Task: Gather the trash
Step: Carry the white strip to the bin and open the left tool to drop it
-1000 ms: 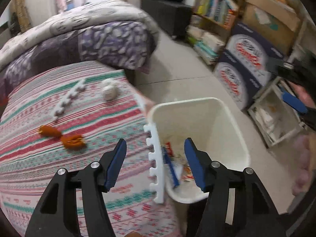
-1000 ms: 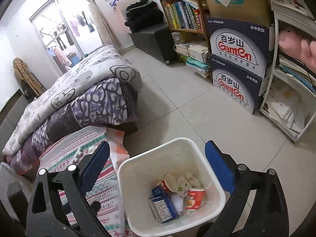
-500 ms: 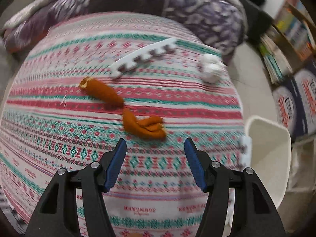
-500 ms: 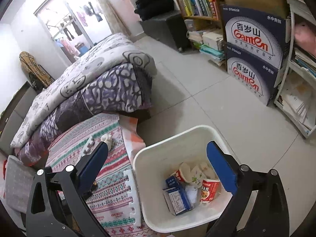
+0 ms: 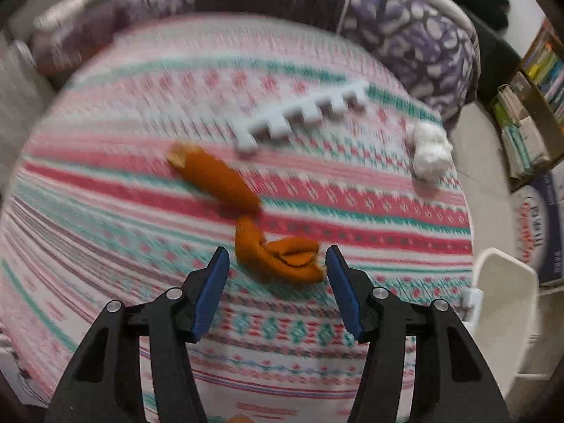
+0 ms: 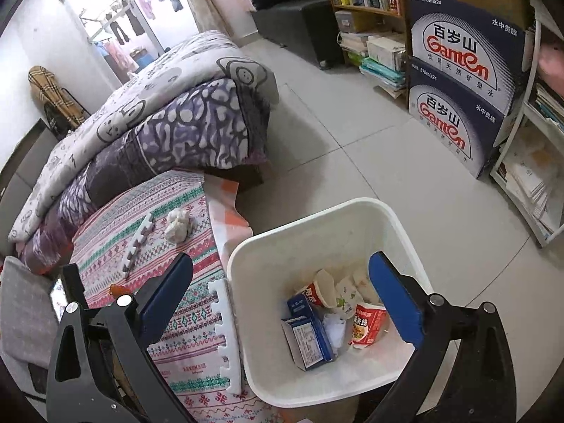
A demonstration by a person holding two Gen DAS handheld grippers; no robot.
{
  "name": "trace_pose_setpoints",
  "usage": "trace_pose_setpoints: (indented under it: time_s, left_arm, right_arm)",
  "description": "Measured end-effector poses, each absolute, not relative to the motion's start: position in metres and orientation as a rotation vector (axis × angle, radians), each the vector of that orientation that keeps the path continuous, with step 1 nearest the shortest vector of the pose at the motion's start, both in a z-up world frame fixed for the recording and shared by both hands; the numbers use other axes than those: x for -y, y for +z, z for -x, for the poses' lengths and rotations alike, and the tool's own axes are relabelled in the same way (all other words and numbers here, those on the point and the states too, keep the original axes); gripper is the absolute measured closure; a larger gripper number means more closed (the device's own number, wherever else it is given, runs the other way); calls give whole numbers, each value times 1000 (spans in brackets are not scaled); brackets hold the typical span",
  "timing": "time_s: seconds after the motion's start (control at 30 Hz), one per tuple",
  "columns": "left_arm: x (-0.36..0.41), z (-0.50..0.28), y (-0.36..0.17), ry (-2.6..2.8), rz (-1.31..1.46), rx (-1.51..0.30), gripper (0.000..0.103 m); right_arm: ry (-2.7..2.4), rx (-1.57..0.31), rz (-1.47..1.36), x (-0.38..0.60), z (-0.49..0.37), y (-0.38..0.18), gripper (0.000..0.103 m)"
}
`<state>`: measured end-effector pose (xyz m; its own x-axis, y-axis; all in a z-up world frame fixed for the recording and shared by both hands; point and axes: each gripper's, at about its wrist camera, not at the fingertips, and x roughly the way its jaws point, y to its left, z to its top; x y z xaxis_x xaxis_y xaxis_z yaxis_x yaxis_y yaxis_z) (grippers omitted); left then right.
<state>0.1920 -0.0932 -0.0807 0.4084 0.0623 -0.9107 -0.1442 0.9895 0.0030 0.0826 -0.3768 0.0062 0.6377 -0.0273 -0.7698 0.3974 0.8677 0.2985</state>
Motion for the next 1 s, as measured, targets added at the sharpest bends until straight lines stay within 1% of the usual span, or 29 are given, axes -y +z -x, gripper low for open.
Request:
trace_pose_setpoints:
  time_s: [0.1, 0.2, 0.33, 0.37, 0.4, 0.5, 0.57, 0.77, 0.87, 1.0]
  left_arm:
    - [108, -182, -67, 47, 60, -1119, 39]
    - [140, -163, -61, -109, 55, -1149, 38]
    - [186, -142, -71, -293, 36, -1243, 38]
    - [191, -140, -74, -298, 22, -1249, 39]
    - [195, -137, -76, -301, 6, -1251, 43]
    - [203, -134, -84, -296, -31, -1259, 49]
    - [205, -130, -87, -290, -31, -1264, 51]
    - [214, -129, -95, -294, -13, -1276, 51]
    - [221, -128, -98, -296, 2, -1303, 54]
    - [220, -128, -93, -289, 38, -1301, 54]
  right_arm:
    - [-259, -835, -479, 379, -81, 10, 7]
    - [-262, -812, -504, 384, -79, 16, 7]
    - [-267, -784, -542, 394, -73, 23, 7]
    - [-266, -780, -555, 397, -71, 24, 7]
    - [-263, -776, -569, 400, -70, 25, 7]
    - [-252, -763, -613, 406, -69, 28, 7]
    - [-245, -759, -627, 408, -68, 29, 7]
    - [-229, -746, -649, 411, -67, 33, 7]
    - [-231, -739, -667, 415, -64, 35, 7]
    - [-227, -732, -691, 421, -63, 36, 7]
